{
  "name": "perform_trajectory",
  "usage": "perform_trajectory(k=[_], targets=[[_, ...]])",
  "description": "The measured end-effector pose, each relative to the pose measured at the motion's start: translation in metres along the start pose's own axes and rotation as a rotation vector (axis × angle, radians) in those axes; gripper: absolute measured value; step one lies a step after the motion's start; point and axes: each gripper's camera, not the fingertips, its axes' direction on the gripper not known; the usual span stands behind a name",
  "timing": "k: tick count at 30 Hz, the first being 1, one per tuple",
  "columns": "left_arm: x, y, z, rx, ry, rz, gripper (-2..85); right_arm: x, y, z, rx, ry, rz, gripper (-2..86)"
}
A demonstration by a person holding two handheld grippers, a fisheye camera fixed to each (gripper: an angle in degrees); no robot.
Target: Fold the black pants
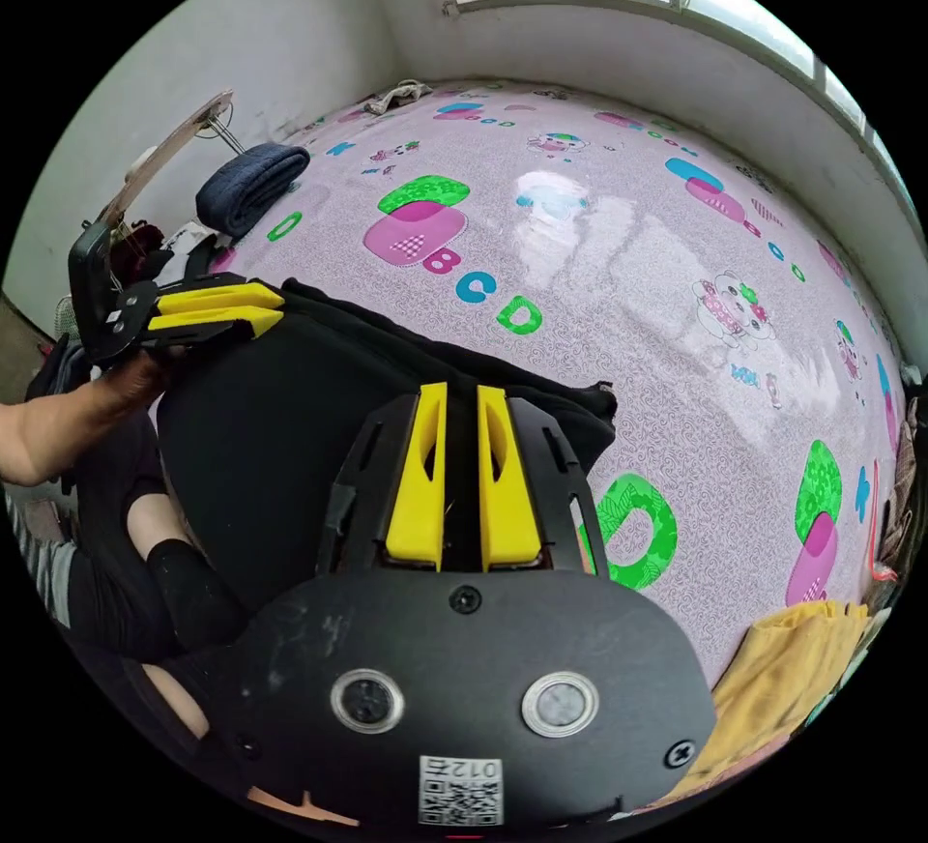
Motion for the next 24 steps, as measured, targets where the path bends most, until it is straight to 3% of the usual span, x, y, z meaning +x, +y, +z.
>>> perform_trajectory(k=[6, 9, 11, 14, 16, 21, 24], targets=[[0.007, -0.006, -0.003, 0.011, 0.033, -0.004, 2.0, 0.046, -0.021, -0.027, -0.027, 0.004, -0.036, 4.8], [0.011, -0.012, -0.014, 0.021, 0.063, -0.008, 1.5, 0.088, -0.02, -0.056, -0.001, -0.087, 0.038, 4.3], [0.016, -0.02, -0.027, 0.008, 0.061, 0.001, 1.1, 0.126, -0.02, -0.092, 0.039, -0.182, 0.108, 3.0], [0.025, -0.037, -0.047, 0.053, 0.03, -0.025, 0.8, 0.135, -0.024, -0.129, 0.127, -0.139, 0.119, 1.5], [0.03, -0.054, -0.045, 0.044, 0.037, -0.039, 0.8, 0.121, -0.04, -0.122, 0.094, -0.178, 0.07, 0.6], [0.035, -0.081, 0.023, -0.245, 0.011, -0.02, 0.5, 0.092, -0.07, -0.061, -0.096, -0.14, -0.024, -0.6], [0.021, -0.071, 0.022, -0.185, 0.063, -0.073, 0.4, 0.138, -0.056, -0.053, -0.133, -0.166, 0.06, -0.8]])
